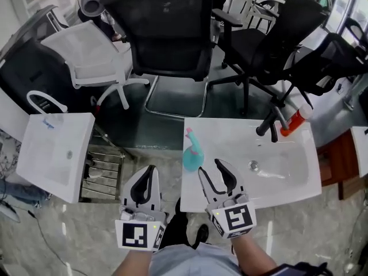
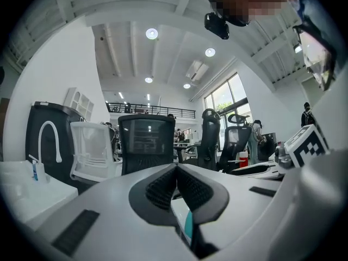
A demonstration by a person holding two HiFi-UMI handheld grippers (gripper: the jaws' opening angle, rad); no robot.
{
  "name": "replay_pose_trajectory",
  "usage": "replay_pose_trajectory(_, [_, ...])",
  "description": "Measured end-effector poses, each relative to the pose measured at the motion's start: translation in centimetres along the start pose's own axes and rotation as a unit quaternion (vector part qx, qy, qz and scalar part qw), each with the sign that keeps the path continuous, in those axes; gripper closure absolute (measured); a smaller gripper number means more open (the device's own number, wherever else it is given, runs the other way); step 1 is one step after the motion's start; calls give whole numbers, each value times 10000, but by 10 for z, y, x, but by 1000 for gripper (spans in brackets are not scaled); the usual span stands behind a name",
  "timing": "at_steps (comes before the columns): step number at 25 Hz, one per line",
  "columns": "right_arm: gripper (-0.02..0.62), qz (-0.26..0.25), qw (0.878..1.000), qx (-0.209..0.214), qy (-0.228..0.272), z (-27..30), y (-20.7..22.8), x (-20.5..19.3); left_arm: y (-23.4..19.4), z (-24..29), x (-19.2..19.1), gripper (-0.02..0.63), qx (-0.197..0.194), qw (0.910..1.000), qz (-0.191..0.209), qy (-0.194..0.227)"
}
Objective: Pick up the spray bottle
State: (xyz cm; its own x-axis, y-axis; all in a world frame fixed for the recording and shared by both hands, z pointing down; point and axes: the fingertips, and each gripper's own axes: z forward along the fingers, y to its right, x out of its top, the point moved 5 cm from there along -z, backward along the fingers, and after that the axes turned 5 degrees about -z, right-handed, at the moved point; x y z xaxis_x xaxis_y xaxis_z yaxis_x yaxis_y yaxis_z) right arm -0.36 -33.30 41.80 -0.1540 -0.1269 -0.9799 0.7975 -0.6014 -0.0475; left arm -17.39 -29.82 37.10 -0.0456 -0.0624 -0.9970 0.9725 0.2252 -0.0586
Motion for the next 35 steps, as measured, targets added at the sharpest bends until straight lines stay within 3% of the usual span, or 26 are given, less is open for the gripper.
replay_pose_trajectory(4, [360, 49, 9999, 2, -160, 29, 5, -13, -16, 23, -16, 588, -41, 9998, -19, -191])
replay_pose_trajectory(16, [350, -2, 9987, 6, -514, 94, 12, -34, -61, 72, -47, 588, 2, 9984, -145, -545])
replay_pose_trajectory(35, [419, -123, 9989, 59, -439, 125, 13, -43, -77, 101, -61, 588, -38, 9971, -164, -736])
